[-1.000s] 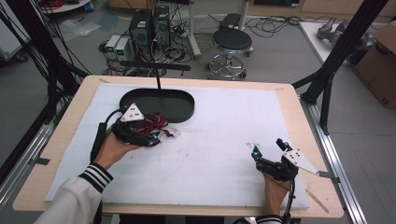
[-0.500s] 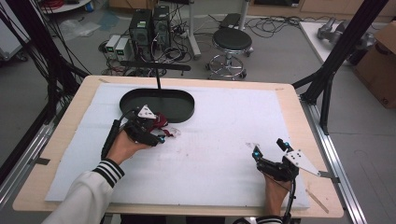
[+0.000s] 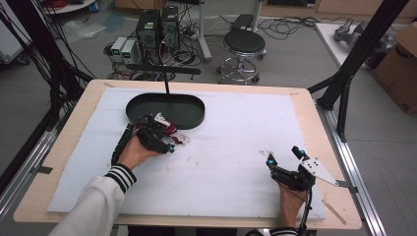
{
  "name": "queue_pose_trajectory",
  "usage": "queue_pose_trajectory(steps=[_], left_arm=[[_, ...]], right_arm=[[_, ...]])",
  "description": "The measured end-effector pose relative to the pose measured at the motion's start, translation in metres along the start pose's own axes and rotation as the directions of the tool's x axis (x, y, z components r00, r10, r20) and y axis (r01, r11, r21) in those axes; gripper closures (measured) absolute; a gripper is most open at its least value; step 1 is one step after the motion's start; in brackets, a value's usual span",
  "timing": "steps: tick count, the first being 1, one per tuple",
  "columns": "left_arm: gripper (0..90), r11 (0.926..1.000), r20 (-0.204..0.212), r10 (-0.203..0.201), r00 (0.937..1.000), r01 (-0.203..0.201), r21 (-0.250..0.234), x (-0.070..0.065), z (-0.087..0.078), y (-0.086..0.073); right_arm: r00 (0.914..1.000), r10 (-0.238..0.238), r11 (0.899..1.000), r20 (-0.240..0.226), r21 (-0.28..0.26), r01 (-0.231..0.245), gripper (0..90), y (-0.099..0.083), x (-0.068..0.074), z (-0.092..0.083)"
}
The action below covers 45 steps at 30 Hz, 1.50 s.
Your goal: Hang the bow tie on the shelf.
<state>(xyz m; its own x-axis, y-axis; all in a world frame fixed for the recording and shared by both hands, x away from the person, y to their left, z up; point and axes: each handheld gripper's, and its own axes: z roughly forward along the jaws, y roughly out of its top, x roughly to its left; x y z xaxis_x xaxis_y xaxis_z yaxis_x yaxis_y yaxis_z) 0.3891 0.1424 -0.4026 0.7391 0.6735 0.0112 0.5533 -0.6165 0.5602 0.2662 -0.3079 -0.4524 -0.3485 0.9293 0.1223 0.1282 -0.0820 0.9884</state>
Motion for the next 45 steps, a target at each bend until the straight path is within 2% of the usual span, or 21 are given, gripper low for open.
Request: queue_pose_trajectory(steps=[7,10,15,19,21,28,33,39,45], left_arm=[[44.9,0.9995,0.027,0.001,0.9996,-0.002,0.032,-0.001,0.007,0.006],[45.5,0.9990,0.011,-0.007,0.9999,0.006,0.045,-0.001,0.009,0.007],[50.9,0.9972,0.040,-0.026,0.9989,0.023,0.071,0.000,0.014,0.007],[56.4,0.9969,0.050,-0.022,0.9985,0.018,0.076,-0.001,0.016,0.010],[57.2,0.9963,0.049,-0.015,0.9987,0.011,0.085,-0.001,0.016,0.011],[60.6,0.9942,0.033,-0.038,0.9987,0.035,0.102,0.000,0.018,0.012],[68.9,0.9931,0.038,-0.046,0.9982,0.042,0.109,0.000,0.019,0.013],[74.1,0.9923,0.030,-0.053,0.9981,0.049,0.113,0.000,0.020,0.013],[74.0,0.9913,0.025,-0.048,0.9985,0.044,0.124,-0.001,0.021,0.014]], right_arm=[[1.0000,-0.001,1.000,-0.002,0.001,0.001,2.0,0.000,0.000,0.000],[1.0000,-0.003,1.000,-0.003,0.000,0.003,2.0,0.000,0.000,0.000],[1.0000,0.003,1.000,-0.004,0.000,-0.003,2.0,0.000,0.000,0.000],[1.0000,-0.002,1.000,-0.002,-0.004,0.002,2.0,0.000,-0.001,0.000],[1.0000,0.001,1.000,-0.002,-0.002,-0.001,2.0,0.000,0.000,0.000],[1.0000,0.001,1.000,-0.003,-0.002,-0.001,2.0,0.000,0.000,0.000],[1.0000,0.001,1.000,-0.003,-0.001,-0.001,2.0,0.000,0.000,0.000],[1.0000,-0.003,1.000,-0.002,-0.002,0.003,2.0,0.000,0.000,0.000],[1.0000,-0.003,1.000,-0.002,-0.001,0.003,2.0,0.000,0.000,0.000]])
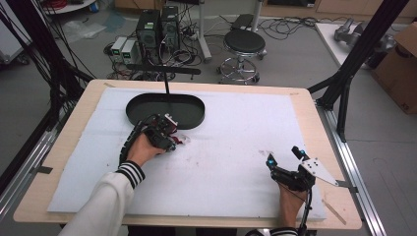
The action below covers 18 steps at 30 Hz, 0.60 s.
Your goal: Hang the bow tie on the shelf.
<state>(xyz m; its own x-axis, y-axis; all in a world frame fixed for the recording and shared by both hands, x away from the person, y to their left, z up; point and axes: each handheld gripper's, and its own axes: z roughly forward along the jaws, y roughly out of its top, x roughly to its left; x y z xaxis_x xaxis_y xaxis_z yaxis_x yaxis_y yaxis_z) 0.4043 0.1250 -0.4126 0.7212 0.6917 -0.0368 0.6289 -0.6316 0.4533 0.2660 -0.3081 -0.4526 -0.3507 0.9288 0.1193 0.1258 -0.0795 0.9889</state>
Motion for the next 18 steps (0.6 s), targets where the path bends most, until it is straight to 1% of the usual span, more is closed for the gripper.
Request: queue_pose_trajectory(steps=[1,2,4,5,6,8,9,10,12,18], left_arm=[[74.0,1.0000,-0.002,-0.001,1.0000,0.001,0.003,-0.0004,0.0006,0.0000],[73.3,0.9998,0.000,0.002,1.0000,-0.002,0.021,-0.0010,0.0020,0.0000],[73.6,0.9997,-0.006,0.011,0.9999,-0.011,0.020,-0.0012,0.0025,-0.0001],[75.2,0.9997,-0.007,0.010,0.9999,-0.010,0.021,-0.0012,0.0023,-0.0001],[75.2,0.9999,-0.011,0.002,0.9999,-0.002,0.016,-0.0016,0.0023,-0.0002],[80.6,0.9998,-0.008,0.001,1.0000,-0.001,0.018,-0.0010,0.0021,-0.0002],[80.6,0.9999,-0.008,-0.001,1.0000,0.001,0.017,-0.0012,0.0022,-0.0001],[82.6,0.9999,-0.008,0.003,1.0000,-0.003,0.016,-0.0015,0.0022,0.0000],[82.8,0.9998,-0.010,0.005,0.9999,-0.005,0.020,-0.0024,0.0022,0.0003],[83.1,0.9998,-0.006,0.006,1.0000,-0.005,0.019,-0.0024,0.0014,0.0002]], right_arm=[[1.0000,0.002,1.000,0.001,0.001,-0.002,2.0,-0.0001,0.0003,0.0000],[1.0000,-0.004,1.000,0.000,0.000,0.004,2.0,-0.0001,0.0002,0.0002],[1.0000,-0.003,1.000,0.001,0.001,0.003,2.0,-0.0001,0.0003,0.0001],[1.0000,-0.003,1.000,0.000,0.000,0.003,2.0,0.0000,0.0003,0.0002],[1.0000,-0.003,1.000,0.000,0.000,0.003,2.0,0.0000,0.0003,0.0002],[1.0000,-0.004,1.000,0.000,0.000,0.004,2.0,0.0000,0.0003,0.0002],[1.0000,-0.004,1.000,0.000,0.000,0.004,2.0,0.0000,0.0003,0.0002],[1.0000,-0.005,1.000,0.001,0.000,0.005,2.0,-0.0001,0.0002,0.0002],[1.0000,0.002,1.000,0.001,0.002,-0.002,2.0,0.0000,0.0002,0.0000],[1.0000,-0.004,1.000,0.000,0.000,0.004,2.0,0.0000,0.0003,0.0002]])
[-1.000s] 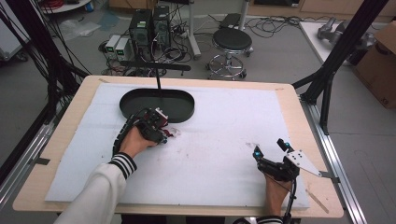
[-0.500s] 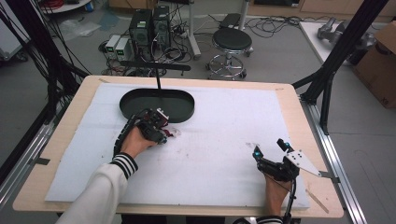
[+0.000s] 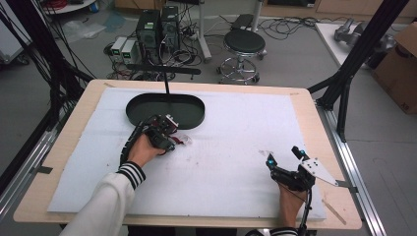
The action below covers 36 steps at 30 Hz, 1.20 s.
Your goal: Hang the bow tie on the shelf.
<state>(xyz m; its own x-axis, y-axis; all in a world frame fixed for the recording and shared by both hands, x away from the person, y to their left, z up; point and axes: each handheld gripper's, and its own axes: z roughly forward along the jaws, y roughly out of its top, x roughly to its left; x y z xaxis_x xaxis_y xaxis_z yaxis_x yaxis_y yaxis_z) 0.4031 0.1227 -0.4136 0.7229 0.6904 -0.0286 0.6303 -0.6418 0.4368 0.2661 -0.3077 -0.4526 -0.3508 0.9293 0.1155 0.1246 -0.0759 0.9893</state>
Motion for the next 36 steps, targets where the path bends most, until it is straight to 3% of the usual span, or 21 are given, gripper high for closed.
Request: queue_pose_trajectory(steps=[8,14,23,31,36], left_arm=[[83.4,0.9998,0.011,-0.010,0.9999,0.010,-0.016,0.001,-0.007,-0.001],[83.4,0.9999,0.005,-0.004,1.0000,0.004,-0.010,0.006,-0.023,-0.003],[83.4,0.9957,-0.028,-0.017,0.9995,0.015,-0.092,0.015,-0.055,-0.004],[83.5,0.9777,-0.039,-0.015,0.9991,0.006,-0.210,0.021,-0.082,0.000],[83.5,0.9604,-0.019,-0.019,0.9996,0.013,-0.278,0.026,-0.093,-0.001]], right_arm=[[1.0000,0.001,1.000,0.000,0.000,-0.001,2.0,0.000,0.000,0.000],[0.9999,0.014,1.000,0.004,0.002,-0.014,2.0,0.000,-0.001,0.000],[0.9999,0.012,1.000,0.002,0.005,-0.012,2.0,0.000,-0.001,0.000],[0.9999,0.012,1.000,0.005,0.003,-0.012,2.0,0.000,-0.001,0.000],[1.0000,0.006,1.000,0.003,0.002,-0.006,2.0,0.000,-0.001,0.000]])
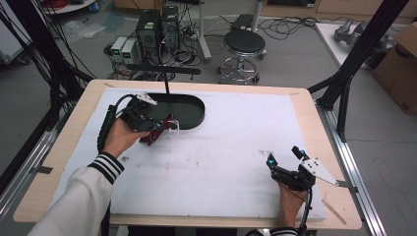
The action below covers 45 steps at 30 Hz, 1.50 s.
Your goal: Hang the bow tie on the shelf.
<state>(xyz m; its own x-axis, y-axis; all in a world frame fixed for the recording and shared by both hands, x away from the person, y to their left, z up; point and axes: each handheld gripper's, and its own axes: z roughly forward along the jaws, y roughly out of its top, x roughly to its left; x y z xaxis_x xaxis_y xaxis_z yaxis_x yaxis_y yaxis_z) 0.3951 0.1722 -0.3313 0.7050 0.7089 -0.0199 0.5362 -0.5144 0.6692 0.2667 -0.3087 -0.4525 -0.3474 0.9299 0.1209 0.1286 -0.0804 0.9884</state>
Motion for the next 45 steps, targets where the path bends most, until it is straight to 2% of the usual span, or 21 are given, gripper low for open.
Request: queue_pose_trajectory(steps=[6,13,19,25,29,34,39,45], left_arm=[[83.5,0.9973,0.010,-0.001,1.0000,0.001,-0.073,0.006,-0.011,0.002],[83.5,0.9911,-0.008,0.001,1.0000,-0.002,-0.133,0.010,-0.023,0.008],[83.5,0.9826,-0.022,-0.006,0.9997,0.002,-0.186,0.014,-0.031,0.016],[83.5,0.9738,-0.042,-0.002,0.9991,-0.008,-0.227,0.017,-0.035,0.023],[83.5,0.9716,-0.050,-0.002,0.9988,-0.010,-0.236,0.022,-0.033,0.026],[83.5,0.9658,-0.067,-0.010,0.9977,-0.008,-0.259,0.031,-0.037,0.031],[83.5,0.9565,-0.082,-0.027,0.9963,0.002,-0.292,0.043,-0.045,0.042],[83.5,0.9496,-0.085,-0.044,0.9954,0.015,-0.313,0.055,-0.045,0.051]], right_arm=[[1.0000,0.006,1.000,0.002,0.001,-0.006,2.0,0.000,0.000,0.000],[1.0000,0.002,1.000,0.001,-0.001,-0.002,2.0,0.000,0.000,0.000],[1.0000,0.006,1.000,0.001,0.002,-0.006,2.0,0.000,0.001,0.000],[1.0000,0.005,1.000,0.000,0.000,-0.005,2.0,0.000,0.001,0.000],[1.0000,-0.002,1.000,-0.002,0.003,0.002,2.0,0.000,0.001,0.000],[1.0000,-0.001,1.000,0.000,0.005,0.001,2.0,0.000,0.001,0.000],[1.0000,-0.001,1.000,0.002,0.009,0.001,2.0,0.000,0.001,0.001],[1.0000,-0.005,1.000,0.004,0.006,0.005,2.0,0.000,0.001,0.001]])
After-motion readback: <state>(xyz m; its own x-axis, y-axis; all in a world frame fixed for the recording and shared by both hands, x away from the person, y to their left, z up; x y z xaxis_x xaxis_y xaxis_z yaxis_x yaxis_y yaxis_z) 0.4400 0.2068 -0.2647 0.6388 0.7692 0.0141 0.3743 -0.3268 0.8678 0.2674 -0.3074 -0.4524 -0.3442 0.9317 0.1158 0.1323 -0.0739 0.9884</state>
